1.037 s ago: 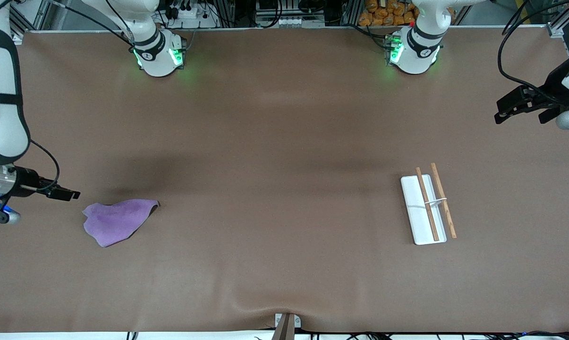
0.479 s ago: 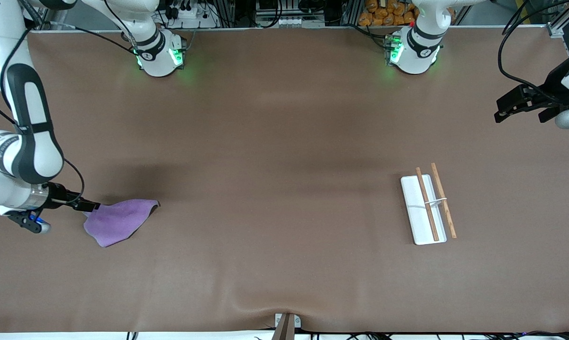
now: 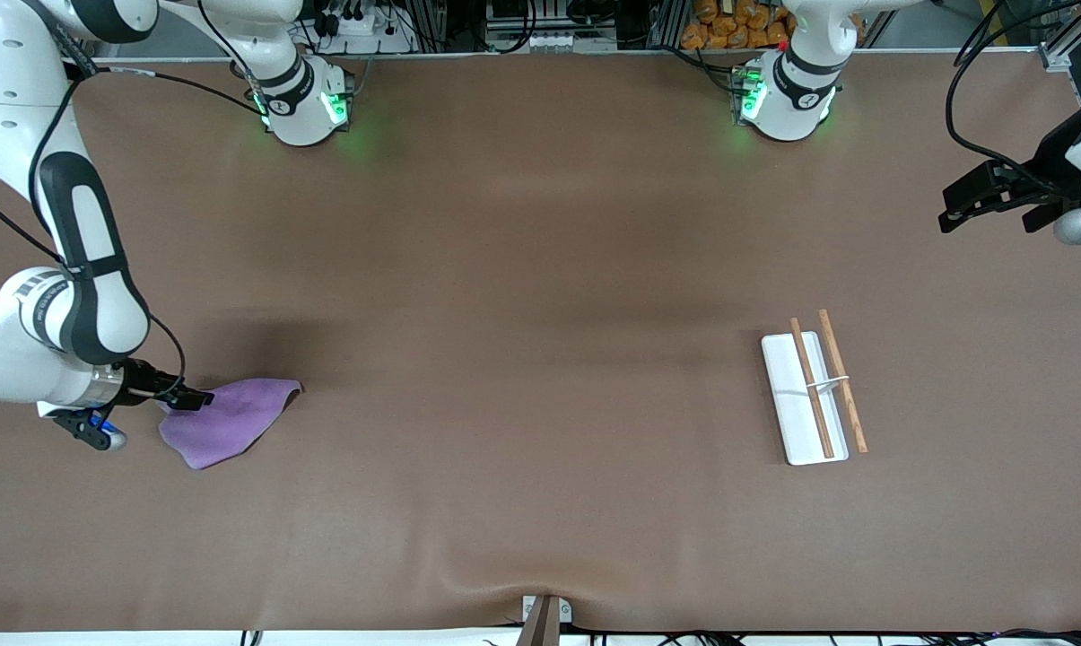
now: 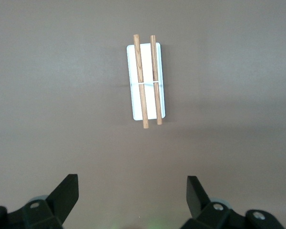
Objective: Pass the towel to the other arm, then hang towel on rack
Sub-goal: 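Reach the right gripper down to the lavender towel and pinch it, then lift the towel with the right gripper toward the table middle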
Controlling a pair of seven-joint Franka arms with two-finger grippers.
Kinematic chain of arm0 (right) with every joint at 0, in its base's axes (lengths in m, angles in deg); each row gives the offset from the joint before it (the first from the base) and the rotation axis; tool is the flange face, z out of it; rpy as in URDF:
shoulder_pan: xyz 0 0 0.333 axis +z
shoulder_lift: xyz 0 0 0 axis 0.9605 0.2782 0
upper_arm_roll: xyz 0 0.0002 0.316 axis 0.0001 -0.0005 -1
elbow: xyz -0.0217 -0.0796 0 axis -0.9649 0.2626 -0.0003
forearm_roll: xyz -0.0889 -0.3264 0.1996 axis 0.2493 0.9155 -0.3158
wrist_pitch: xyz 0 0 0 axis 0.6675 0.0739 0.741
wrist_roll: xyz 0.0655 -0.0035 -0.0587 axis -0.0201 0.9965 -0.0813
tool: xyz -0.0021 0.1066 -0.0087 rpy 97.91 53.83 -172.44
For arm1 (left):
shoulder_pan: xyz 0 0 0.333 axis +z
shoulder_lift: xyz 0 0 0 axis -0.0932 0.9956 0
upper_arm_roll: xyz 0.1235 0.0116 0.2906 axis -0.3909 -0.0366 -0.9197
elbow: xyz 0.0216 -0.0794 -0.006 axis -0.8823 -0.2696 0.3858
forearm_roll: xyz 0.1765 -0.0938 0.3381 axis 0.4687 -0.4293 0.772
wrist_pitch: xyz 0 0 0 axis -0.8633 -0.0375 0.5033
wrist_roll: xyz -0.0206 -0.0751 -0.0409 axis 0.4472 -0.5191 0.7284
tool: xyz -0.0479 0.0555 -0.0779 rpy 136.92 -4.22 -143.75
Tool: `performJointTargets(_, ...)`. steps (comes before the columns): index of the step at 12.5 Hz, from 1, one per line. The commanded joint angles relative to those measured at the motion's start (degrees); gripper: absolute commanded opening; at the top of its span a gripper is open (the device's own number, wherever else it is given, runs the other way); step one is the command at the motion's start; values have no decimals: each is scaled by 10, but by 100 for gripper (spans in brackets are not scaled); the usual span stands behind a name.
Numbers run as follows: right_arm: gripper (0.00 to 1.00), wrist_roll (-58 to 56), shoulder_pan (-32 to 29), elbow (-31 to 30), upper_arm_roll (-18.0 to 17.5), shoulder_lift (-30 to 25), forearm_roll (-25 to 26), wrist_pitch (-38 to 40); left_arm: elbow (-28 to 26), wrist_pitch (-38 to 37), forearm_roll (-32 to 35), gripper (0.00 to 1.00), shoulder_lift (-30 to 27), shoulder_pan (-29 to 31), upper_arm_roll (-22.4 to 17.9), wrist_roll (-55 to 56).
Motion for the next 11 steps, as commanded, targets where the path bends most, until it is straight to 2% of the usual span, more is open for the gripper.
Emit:
performJointTargets(1,62,4,5,4,1,8,-11,-23,0,-5,-3,100,-2,1,1,-9)
performJointTargets(2,62,3,5,4,1,15,-11,-41,0,-5,-3,100,-2,1,1,-10)
performJointTargets(3,51,3,5,4,1,17,-11,-45,-1,-5,-3,100,-2,1,1,-10)
performJointTargets(7,0,4,9,4,1,16,-11,-39,-1,-5,-2,100,0,1,1,-10)
performJointTargets(11,0,43,36,19,1,1,-11,13,-2,-5,-2,100,0,1,1,-10)
